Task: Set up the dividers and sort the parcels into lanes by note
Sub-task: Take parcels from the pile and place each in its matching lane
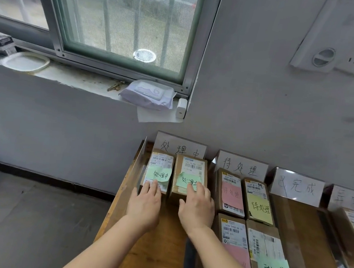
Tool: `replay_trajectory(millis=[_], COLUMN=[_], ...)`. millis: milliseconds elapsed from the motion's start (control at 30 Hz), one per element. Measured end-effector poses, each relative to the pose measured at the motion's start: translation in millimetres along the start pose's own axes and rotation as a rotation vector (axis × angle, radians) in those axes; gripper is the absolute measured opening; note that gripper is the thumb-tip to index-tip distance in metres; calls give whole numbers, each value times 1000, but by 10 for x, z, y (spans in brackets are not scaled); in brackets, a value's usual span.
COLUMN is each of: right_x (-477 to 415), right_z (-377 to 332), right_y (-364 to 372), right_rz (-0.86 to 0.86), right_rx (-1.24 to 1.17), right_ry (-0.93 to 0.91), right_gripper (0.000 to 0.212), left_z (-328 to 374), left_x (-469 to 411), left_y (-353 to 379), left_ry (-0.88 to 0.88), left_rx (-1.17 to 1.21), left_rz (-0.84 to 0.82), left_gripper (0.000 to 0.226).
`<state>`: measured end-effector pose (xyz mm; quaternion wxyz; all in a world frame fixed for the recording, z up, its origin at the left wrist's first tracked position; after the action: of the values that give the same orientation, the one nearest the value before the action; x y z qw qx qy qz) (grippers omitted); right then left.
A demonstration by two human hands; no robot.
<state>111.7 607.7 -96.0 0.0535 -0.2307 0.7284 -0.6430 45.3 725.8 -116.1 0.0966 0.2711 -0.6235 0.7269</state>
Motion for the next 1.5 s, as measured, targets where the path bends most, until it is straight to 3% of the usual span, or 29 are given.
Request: replay_trajectory(millis=[267, 533, 867, 1133, 1500], right_x=[121, 548, 1638, 2748, 3858], right_z=[124, 712, 2327, 3808, 5560], right_y=[-305, -922, -1422, -1592, -1611], right_rz=[-85, -4, 33, 58, 59], right_rx=[-139, -39, 24, 23, -55], right_ry=[-105, -92, 52, 242, 478], right_gripper=[56, 55, 54, 56, 51], left_z=[106, 806, 2432, 4011, 6006], left_x=[33, 351, 905, 1433, 1834], left_y=[-344, -845, -957, -598, -214], left_ry=[37, 116, 276, 385, 624], left_rx=[40, 6, -87, -69, -223], left_rz=[172, 296, 345, 329, 299], left_gripper=[42, 39, 34, 41, 44])
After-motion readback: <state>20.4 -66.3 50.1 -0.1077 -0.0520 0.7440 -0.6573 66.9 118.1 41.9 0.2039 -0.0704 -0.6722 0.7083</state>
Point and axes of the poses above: each hand's wrist, its own x-axis away from the middle knuckle, its own y-axis out of the palm, z = x × y, the point moved 6 cm from there along -x, towards the middle knuckle, and after that the axes turned 13 degrees about -z, right-handed, at the moved point
